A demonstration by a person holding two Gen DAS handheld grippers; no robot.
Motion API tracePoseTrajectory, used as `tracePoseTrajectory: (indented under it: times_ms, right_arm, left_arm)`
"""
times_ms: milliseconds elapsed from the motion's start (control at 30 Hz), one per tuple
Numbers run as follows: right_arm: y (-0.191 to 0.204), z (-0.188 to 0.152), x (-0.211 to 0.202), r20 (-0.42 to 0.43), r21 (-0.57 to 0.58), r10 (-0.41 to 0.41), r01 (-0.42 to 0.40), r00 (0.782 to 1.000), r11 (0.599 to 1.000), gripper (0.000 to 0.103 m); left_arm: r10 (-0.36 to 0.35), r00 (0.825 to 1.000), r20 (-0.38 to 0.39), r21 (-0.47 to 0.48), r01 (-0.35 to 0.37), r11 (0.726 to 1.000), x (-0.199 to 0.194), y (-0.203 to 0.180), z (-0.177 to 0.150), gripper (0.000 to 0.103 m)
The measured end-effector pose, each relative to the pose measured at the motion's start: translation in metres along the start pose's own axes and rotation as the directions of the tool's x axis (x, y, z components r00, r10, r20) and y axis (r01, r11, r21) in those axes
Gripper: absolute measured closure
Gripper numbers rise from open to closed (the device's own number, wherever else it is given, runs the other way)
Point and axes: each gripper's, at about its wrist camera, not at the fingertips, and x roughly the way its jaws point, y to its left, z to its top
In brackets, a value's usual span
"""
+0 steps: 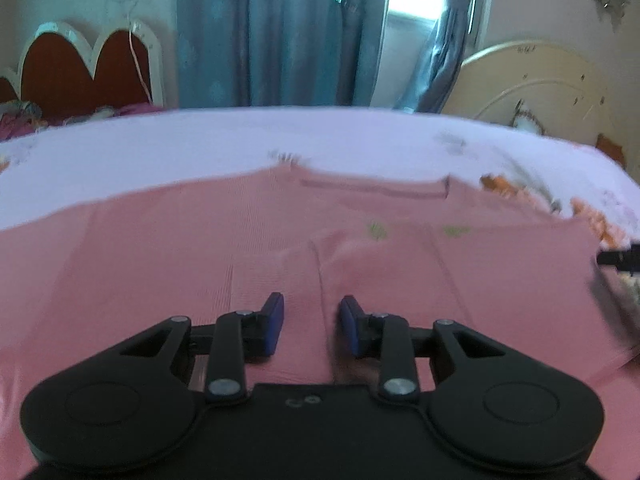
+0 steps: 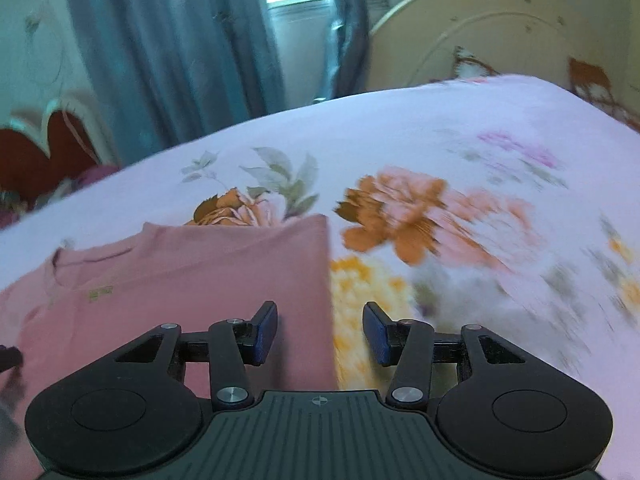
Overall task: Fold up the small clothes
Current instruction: 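Open the right gripper to release the sleeve on the body, then grasp the other sweater cuff with the left gripper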
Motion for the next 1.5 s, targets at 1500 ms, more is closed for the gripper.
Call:
tracePoseTrajectory:
  times_ms: [1500]
  right_arm:
    - [0.226, -0.064, -0.027, -0.136, -0.256, 0.279, -0.306, 0.951, 0.917, 0.066]
  left_arm:
    - [0.235, 0.97, -0.065, -0.271, -0.244, 0.931, -0.129, 0.165, -0.037, 0.044]
